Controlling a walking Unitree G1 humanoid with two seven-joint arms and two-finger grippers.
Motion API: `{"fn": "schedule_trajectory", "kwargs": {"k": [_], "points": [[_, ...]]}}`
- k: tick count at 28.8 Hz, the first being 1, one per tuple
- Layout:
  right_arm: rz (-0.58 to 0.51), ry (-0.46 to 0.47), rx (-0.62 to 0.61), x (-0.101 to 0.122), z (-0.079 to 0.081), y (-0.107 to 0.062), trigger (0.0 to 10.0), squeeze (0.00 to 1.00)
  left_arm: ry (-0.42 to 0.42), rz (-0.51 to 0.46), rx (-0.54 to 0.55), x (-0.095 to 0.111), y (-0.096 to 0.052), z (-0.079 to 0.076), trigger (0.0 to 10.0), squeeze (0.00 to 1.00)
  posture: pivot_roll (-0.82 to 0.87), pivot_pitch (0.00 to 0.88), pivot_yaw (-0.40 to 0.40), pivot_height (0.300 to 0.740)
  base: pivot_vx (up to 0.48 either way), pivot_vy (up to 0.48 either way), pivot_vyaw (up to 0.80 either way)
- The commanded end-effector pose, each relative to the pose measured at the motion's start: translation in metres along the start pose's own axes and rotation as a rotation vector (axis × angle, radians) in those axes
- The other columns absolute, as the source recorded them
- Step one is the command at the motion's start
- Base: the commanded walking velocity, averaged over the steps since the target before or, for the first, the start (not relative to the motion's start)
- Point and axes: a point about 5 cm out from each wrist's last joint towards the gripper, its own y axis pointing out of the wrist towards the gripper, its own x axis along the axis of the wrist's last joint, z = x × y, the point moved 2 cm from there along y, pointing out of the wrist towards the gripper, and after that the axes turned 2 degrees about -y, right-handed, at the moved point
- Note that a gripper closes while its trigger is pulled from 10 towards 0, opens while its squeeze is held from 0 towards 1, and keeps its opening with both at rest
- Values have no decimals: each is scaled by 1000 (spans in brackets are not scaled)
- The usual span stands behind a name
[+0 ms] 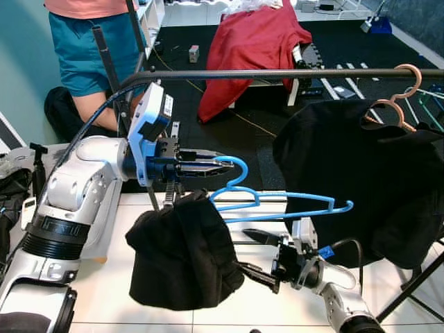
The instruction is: Hang hanger
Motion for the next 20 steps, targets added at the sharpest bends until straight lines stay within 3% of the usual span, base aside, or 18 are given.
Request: {"fn": "schedule_trajectory", "kwargs": {"k": [1, 4, 13, 20], "points": [[7, 29, 20, -5, 5, 1, 10000, 0, 46, -35, -15, 15, 3, 0, 0, 0, -38, 177, 35, 740, 0, 0, 0], [6, 85, 44, -6, 7, 3, 10000, 0, 56, -32, 10, 14, 5, 5, 0, 0, -42, 181, 38, 740, 0, 0, 0], [27, 100, 55, -7, 8, 7, 10000, 0, 57, -41, 19, 14, 9, 8, 0, 0, -43, 184, 38, 740, 0, 0, 0], [3, 0, -47, 3, -7, 4, 10000, 0, 48, -49, 17, 17, 10, 6, 0, 0, -42, 194, 31, 740, 0, 0, 0]]}}
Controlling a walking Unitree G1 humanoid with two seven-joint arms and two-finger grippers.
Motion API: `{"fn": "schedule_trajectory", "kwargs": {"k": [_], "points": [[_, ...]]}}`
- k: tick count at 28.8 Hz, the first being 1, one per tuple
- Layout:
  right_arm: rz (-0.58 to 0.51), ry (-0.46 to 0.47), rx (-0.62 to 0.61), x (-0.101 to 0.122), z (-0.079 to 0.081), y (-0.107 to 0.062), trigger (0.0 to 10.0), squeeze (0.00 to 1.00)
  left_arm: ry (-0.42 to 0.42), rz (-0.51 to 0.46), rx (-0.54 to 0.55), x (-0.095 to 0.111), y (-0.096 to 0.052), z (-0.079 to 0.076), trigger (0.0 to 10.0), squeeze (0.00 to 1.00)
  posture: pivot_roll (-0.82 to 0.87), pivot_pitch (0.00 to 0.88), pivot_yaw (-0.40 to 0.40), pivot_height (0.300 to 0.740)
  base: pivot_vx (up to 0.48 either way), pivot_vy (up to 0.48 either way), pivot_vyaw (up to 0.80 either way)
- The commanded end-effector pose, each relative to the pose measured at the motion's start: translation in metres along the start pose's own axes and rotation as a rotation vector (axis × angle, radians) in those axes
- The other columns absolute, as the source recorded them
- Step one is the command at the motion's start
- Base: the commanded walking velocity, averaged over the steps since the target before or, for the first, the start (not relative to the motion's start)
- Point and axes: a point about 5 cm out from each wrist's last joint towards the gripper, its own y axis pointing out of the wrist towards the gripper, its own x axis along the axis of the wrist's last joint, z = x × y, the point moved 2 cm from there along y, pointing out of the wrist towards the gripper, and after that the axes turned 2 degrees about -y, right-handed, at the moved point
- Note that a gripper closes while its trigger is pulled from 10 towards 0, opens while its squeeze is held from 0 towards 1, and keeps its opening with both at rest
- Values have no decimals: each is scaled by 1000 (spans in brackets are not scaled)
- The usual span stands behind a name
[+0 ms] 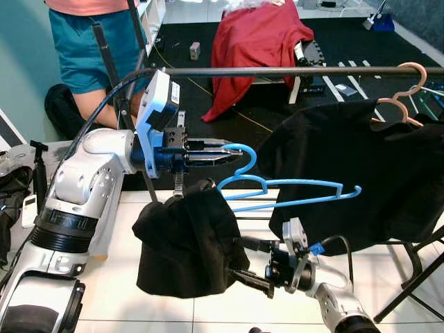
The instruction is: Hang hanger
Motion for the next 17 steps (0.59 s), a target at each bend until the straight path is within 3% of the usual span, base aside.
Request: {"fn": "schedule_trajectory", "kwargs": {"k": [1, 17], "points": [[1, -13, -21, -1, -1, -3, 10000, 0, 31, -18, -7, 10, 1, 1, 0, 0, -42, 194, 31, 740, 0, 0, 0], [-26, -45, -81, 1, -1, -13, 10000, 0, 22, -25, -19, 11, 2, -1, 0, 0, -41, 187, 37, 740, 0, 0, 0]]}}
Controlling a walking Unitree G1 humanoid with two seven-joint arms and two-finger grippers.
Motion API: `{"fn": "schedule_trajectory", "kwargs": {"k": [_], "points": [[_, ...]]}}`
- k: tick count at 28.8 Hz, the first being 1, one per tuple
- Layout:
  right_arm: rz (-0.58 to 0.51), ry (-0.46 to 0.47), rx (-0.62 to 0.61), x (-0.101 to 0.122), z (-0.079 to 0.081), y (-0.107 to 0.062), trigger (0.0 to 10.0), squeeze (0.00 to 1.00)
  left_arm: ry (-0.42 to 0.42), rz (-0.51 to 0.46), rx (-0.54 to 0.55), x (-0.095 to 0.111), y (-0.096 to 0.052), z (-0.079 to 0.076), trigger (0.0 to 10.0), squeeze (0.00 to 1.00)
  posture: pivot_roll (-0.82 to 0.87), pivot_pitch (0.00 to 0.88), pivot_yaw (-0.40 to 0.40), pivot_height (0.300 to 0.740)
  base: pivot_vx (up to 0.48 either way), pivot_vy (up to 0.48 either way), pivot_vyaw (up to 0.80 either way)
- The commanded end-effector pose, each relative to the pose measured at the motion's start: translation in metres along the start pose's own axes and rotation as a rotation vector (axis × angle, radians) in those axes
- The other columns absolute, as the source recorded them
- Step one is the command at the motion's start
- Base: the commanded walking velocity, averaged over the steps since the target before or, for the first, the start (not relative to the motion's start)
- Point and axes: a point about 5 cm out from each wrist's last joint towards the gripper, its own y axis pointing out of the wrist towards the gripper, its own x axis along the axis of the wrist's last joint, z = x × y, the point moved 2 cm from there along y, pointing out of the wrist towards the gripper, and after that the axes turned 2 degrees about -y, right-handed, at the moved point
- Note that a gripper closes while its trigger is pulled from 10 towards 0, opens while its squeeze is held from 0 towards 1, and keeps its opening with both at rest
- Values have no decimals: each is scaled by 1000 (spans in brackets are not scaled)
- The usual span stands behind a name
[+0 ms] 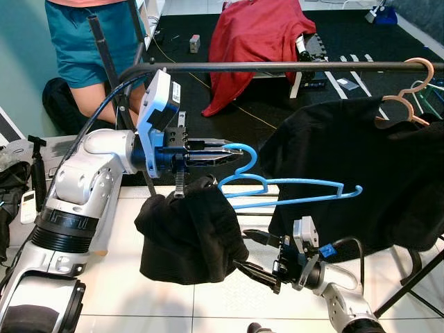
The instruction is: Hang hanger
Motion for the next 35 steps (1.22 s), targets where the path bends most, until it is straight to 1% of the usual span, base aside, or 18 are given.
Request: {"fn": "schedule_trajectory", "kwargs": {"k": [1, 7, 14, 19, 21, 22, 24, 26, 28, 29, 31, 32, 33, 34, 35], "points": [[-4, -8, -28, -2, -1, -1, 10000, 0, 33, -27, -24, 12, 2, -2, 0, 0, -41, 187, 37, 740, 0, 0, 0], [-22, -48, -72, 6, -9, -4, 10000, 0, 33, -13, -19, 9, 1, -2, 0, 0, -41, 181, 34, 740, 0, 0, 0], [-24, -56, -78, 7, -10, -6, 10000, 0, 30, -17, -20, 9, 1, -3, 0, 0, -41, 173, 32, 740, 0, 0, 0], [-30, -49, -44, 6, -8, 8, 10000, 0, 32, -30, -29, 13, 3, -4, 0, 0, -35, 174, 35, 740, 0, 0, 0], [-30, -49, -44, 6, -8, 8, 10000, 0, 32, -30, -29, 13, 3, -4, 0, 0, -35, 174, 35, 740, 0, 0, 0], [-34, -45, -34, 7, -8, 13, 10000, 0, 32, -33, -31, 14, 4, -5, 0, 0, -33, 175, 35, 740, 0, 0, 0], [-34, -45, -34, 7, -8, 13, 10000, 0, 32, -33, -31, 14, 4, -5, 0, 0, -33, 175, 35, 740, 0, 0, 0], [-41, -41, -12, 10, -9, 25, 10000, 0, 30, -42, -35, 15, 7, -5, 0, 0, -33, 183, 34, 740, 0, 0, 0], [-41, -41, -12, 10, -9, 25, 10000, 0, 30, -42, -35, 15, 7, -5, 0, 0, -33, 183, 34, 740, 0, 0, 0], [-44, -40, -2, 12, -10, 31, 10000, 0, 29, -45, -35, 15, 8, -5, 0, 0, -30, 189, 30, 740, 0, 0, 0], [-44, -40, -2, 12, -10, 31, 10000, 0, 29, -45, -35, 15, 8, -5, 0, 0, -30, 189, 30, 740, 0, 0, 0], [-48, -37, 8, 13, -10, 35, 10000, 0, 28, -48, -34, 15, 8, -5, 0, 0, -31, 190, 30, 740, 0, 0, 0], [-48, -37, 8, 13, -10, 35, 10000, 0, 28, -48, -34, 15, 8, -5, 0, 0, -31, 190, 30, 740, 0, 0, 0], [-56, -29, 18, 15, -10, 38, 3137, 0, 27, -49, -33, 15, 8, -5, 0, 0, -29, 194, 29, 740, 0, 0, 0], [-56, -29, 18, 15, -10, 38, 3137, 0, 27, -49, -33, 15, 8, -5, 0, 0, -29, 194, 29, 740, 0, 0, 0]]}}
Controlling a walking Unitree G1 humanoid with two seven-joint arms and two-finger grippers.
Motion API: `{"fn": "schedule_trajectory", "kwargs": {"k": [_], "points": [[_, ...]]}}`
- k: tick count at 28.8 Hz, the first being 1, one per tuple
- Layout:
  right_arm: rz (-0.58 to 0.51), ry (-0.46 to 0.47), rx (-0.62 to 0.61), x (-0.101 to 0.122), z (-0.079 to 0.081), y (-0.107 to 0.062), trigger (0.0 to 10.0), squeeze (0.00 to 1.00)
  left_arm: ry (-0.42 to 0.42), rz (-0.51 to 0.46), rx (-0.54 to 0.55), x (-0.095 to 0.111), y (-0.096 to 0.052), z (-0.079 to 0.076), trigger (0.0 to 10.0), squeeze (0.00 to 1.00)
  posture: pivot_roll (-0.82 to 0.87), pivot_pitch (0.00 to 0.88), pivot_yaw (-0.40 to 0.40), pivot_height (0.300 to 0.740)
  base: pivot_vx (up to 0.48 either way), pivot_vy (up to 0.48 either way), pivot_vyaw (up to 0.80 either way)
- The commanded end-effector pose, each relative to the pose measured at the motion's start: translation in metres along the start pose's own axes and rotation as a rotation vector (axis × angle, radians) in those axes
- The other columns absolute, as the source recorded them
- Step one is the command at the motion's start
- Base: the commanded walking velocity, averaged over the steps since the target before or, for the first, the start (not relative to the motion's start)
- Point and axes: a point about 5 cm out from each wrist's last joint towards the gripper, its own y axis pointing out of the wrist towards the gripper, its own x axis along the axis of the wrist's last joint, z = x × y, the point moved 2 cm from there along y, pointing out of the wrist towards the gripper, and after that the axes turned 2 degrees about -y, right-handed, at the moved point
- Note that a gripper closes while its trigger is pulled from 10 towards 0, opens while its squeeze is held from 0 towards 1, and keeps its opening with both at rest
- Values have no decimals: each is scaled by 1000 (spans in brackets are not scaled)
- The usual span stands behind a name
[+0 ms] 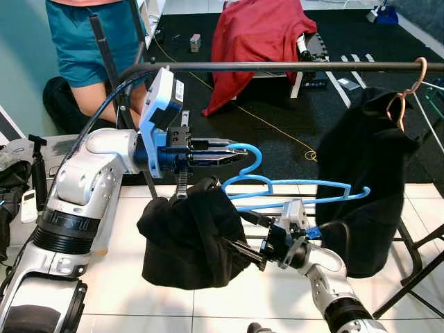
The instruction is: Hang hanger
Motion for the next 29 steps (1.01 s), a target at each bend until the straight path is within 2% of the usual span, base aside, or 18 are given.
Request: {"fn": "schedule_trajectory", "kwargs": {"k": [1, 2, 25, 27, 28, 29], "points": [[8, 20, 19, -3, 3, 2, 3137, 0, 29, -35, -21, 11, 3, -2, 0, 0, -29, 194, 29, 740, 0, 0, 0], [3, 27, 25, -2, 3, 4, 0, 0, 28, -36, -19, 11, 3, -2, 0, 0, -30, 196, 27, 740, 0, 0, 0], [-14, 27, 7, -1, -1, -3, 0, 0, 30, -21, -12, 8, 2, 0, 0, 0, -37, 193, 29, 740, 0, 0, 0], [-19, 17, -1, 1, -2, -5, 0, 0, 35, -5, -14, 6, 2, -1, 0, 0, -37, 191, 27, 740, 0, 0, 0], [-22, -15, -19, 6, -4, -10, 0, 0, 55, 57, -19, -2, -1, -2, 0, 0, -42, 190, 28, 740, 0, 0, 0], [-22, -15, -19, 6, -4, -10, 0, 0, 55, 57, -19, -2, -1, -2, 0, 0, -42, 190, 28, 740, 0, 0, 0]]}}
